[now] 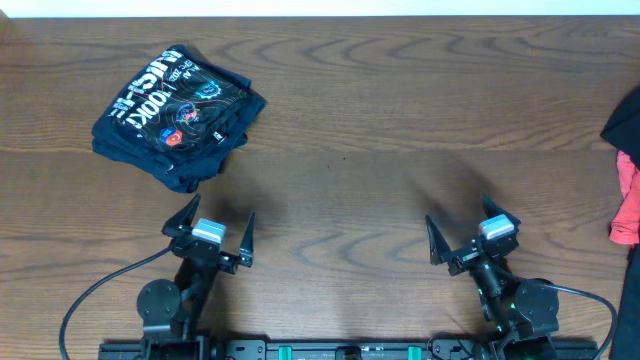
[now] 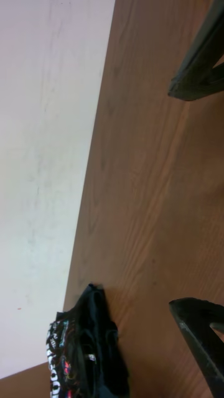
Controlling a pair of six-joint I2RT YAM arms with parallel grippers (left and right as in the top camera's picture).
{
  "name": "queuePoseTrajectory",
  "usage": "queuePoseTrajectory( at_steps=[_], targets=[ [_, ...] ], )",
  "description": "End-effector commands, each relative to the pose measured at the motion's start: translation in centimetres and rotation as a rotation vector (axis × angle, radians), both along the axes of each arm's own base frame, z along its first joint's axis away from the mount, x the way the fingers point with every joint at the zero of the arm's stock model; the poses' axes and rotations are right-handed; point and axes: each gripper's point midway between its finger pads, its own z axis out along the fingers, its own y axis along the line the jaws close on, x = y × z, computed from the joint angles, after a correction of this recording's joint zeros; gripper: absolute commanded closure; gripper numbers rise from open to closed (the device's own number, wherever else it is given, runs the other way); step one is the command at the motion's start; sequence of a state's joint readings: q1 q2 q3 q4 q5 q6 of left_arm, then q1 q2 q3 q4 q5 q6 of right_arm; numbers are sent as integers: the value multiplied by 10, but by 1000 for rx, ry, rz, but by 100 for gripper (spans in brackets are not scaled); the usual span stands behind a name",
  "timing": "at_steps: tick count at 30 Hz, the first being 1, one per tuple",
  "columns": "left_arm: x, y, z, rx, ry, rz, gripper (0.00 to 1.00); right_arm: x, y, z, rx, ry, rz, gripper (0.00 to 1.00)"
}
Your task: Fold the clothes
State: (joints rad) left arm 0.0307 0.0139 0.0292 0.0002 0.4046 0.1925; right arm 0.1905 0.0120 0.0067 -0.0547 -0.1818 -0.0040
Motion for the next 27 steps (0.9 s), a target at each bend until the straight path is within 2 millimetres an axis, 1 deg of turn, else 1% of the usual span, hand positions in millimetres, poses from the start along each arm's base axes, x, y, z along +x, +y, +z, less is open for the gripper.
queuePoseTrajectory(
  at_steps=[1, 3, 8, 27],
  targets=[
    [0, -1, -12, 15, 19, -8, 2, 1, -3, -1, 13, 7, -19, 1],
    [-1, -2, -16, 14, 37, -11, 2, 1, -3, -1, 12, 7, -18, 1],
    [-1, -3, -18, 14, 45, -17, 2, 1, -3, -1, 13, 7, -18, 1],
    [-1, -3, -19, 14, 47, -17, 2, 1, -3, -1, 13, 7, -18, 1]
  ],
)
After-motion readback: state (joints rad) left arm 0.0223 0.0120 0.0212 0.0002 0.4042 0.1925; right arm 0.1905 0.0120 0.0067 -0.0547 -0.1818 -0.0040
